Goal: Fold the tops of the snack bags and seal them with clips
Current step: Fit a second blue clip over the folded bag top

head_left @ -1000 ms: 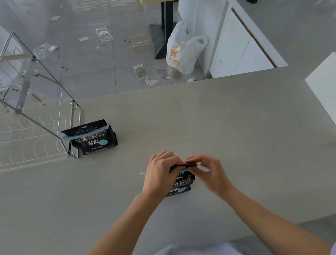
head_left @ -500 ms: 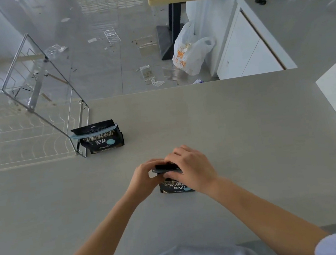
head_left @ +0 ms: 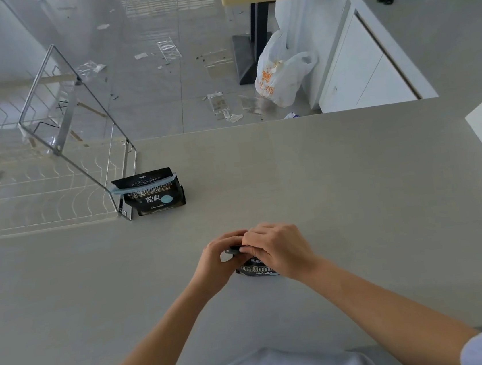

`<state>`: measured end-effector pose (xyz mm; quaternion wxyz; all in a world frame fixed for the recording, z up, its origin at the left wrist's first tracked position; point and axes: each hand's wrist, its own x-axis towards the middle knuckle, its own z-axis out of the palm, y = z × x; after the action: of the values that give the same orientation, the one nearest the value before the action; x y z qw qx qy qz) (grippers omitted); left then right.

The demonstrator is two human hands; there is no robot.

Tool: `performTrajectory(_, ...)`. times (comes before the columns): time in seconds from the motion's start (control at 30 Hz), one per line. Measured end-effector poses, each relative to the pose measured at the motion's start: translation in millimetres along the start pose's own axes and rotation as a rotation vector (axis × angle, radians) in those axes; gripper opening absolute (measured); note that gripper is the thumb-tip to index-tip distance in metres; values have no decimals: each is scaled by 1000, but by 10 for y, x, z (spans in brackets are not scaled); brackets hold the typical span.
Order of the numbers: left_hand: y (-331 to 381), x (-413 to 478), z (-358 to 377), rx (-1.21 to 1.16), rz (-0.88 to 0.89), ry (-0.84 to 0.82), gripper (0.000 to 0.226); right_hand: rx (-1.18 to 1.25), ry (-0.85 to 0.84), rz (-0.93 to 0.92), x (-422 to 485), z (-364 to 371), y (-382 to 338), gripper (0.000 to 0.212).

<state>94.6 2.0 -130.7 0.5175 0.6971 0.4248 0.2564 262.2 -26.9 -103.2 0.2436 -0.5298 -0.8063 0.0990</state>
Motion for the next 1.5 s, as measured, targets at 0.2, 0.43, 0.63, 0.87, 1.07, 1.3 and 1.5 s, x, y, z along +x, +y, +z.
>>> performTrajectory(0.2, -34, 40, 13, -10, -47, -16, 25, 42, 25, -24, -47, 44, 44, 25)
performTrajectory(0.43, 99, 113, -57, 259, -122, -1, 26, 174, 47, 189, -3, -154, 138, 23)
performTrajectory(0.63, 507, 195, 159, 701, 218, 13, 32, 725, 347, 839, -198, 0, 380, 33)
performTrajectory(0.87, 550, 206, 510, 468, 166, 121, 9, 801, 383, 900, -316, 190, 310, 29)
performTrajectory(1.07, 470, 239, 518, 331, 157, 85, 8, 665, 394, 859, -359, 240, 356, 27)
performTrajectory(1.3, 353, 357, -39, 387, 124, 162, 22, 975, 151, 711, -269, 93, 424, 58)
performTrajectory(1.5, -57, 228, -1000, 276, -199, 560, 32, 771, 89, 648, 50, 214, 420, 29)
